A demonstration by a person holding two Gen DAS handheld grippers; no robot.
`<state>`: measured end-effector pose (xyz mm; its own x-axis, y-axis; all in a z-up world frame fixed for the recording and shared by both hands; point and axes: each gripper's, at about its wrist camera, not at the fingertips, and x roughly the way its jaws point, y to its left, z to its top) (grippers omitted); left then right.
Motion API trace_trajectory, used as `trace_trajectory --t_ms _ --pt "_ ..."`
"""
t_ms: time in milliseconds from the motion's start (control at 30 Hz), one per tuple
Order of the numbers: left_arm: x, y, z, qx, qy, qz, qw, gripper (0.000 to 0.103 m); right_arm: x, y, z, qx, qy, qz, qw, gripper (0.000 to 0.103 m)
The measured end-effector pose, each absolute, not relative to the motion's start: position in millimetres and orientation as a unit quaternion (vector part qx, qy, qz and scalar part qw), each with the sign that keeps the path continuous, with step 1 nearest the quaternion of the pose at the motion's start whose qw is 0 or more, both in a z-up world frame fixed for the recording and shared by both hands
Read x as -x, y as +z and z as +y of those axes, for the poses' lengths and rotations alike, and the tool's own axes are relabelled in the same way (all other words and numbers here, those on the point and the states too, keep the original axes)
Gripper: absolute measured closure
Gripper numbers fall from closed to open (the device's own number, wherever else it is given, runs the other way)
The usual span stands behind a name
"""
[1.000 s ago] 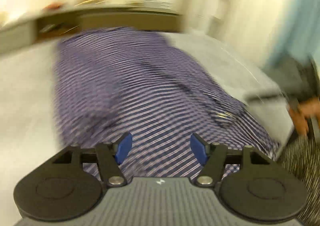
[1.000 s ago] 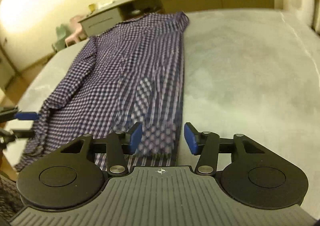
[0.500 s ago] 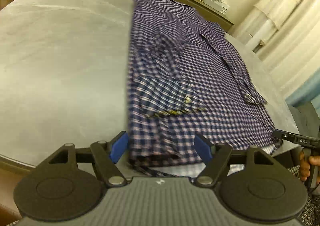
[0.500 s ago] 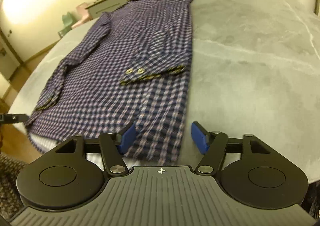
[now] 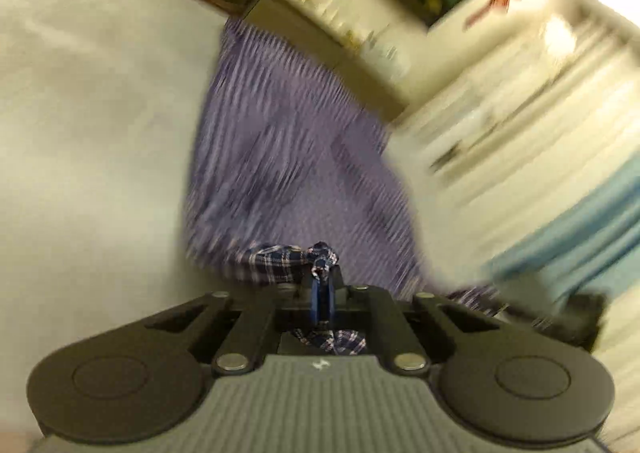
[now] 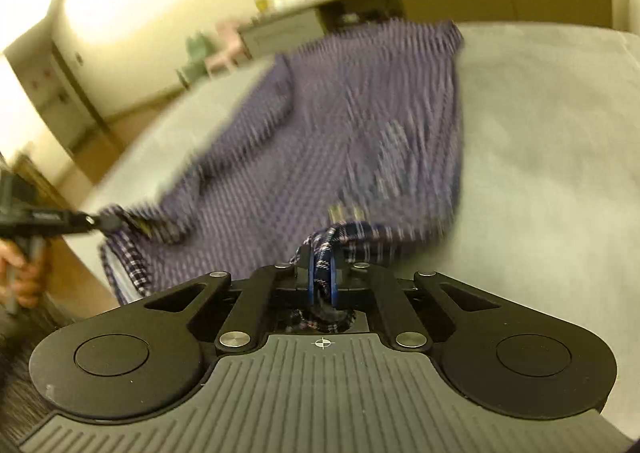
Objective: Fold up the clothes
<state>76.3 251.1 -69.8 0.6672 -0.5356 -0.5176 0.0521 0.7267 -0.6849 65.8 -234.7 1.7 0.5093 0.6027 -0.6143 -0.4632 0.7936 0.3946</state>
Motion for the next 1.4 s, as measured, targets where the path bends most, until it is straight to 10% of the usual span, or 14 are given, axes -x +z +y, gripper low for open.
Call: trace_trajectory --t_ms 200,233,300,600,900,1033,1067,1100,1133,1300,1400 --pt "-237 -48 291 0.406 -0.109 0.288 0.861 0.097 -226 19 -241 -0.276 0.263 0.345 0.857 0.099" --pt "-261 -58 293 0.408 -0.097 0.286 0.862 0.094 -250 5 -246 -0.322 0.249 0.334 0.85 0.092" --pt "-286 -93 297 0.431 -0.056 0.303 0.848 0.084 -283 -29 -254 -0.379 0.223 0.331 0.835 0.046" --pt "-279 -107 270 0.352 -0.041 0.32 0.879 0.074 -288 -29 -235 -0.203 0.223 0.384 0.873 0.046" --pt "-230 -99 241 0.173 -0.037 0.37 0.912 0.038 -247 -28 -229 -0.118 0.231 0.414 0.873 0.033" --pt "-241 -119 236 0.163 -0.041 0.386 0.907 0.05 -254 -45 -216 -0.095 0.22 0.417 0.877 0.042" --pt "-242 -123 241 0.172 -0.042 0.389 0.904 0.083 -259 -49 -214 -0.095 0.218 0.423 0.875 0.063" --pt "-240 -120 245 0.189 -0.05 0.382 0.903 0.096 -264 -52 -213 -0.095 0.218 0.428 0.872 0.09" --pt "-239 -118 248 0.206 -0.058 0.376 0.902 0.099 -269 -54 -213 -0.094 0.22 0.431 0.87 0.096" --pt "-235 -110 254 0.217 -0.08 0.366 0.901 0.097 -272 -47 -210 -0.086 0.229 0.406 0.88 0.099" --pt "-242 -113 240 0.162 -0.058 0.375 0.911 0.072 -276 -54 -211 -0.09 0.223 0.419 0.876 0.078"
